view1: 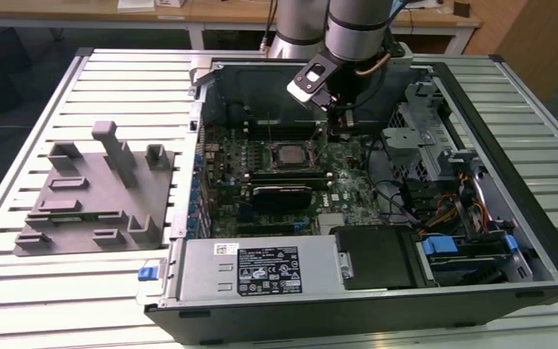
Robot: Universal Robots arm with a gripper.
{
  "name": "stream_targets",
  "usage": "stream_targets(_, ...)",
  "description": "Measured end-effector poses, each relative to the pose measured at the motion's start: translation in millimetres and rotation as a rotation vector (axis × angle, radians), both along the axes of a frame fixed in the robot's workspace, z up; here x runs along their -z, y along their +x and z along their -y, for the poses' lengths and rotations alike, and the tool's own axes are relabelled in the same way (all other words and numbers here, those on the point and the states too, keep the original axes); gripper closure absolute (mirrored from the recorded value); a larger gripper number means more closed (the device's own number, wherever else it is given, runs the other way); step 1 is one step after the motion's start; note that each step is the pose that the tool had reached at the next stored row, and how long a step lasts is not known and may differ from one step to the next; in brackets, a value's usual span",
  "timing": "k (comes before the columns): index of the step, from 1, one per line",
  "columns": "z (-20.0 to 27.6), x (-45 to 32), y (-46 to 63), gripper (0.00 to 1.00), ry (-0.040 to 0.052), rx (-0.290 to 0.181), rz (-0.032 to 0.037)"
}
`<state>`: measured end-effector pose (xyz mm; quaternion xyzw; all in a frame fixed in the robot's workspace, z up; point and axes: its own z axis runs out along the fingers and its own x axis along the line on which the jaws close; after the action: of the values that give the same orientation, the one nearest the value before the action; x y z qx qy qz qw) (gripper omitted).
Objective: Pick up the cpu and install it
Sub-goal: 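Close the cpu cover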
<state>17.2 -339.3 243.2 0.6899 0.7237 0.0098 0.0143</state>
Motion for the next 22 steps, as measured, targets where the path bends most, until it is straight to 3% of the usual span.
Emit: stream_targets(22,-0.3,0.0,-13.6,0.89,0.0005,0.000,0.0000)
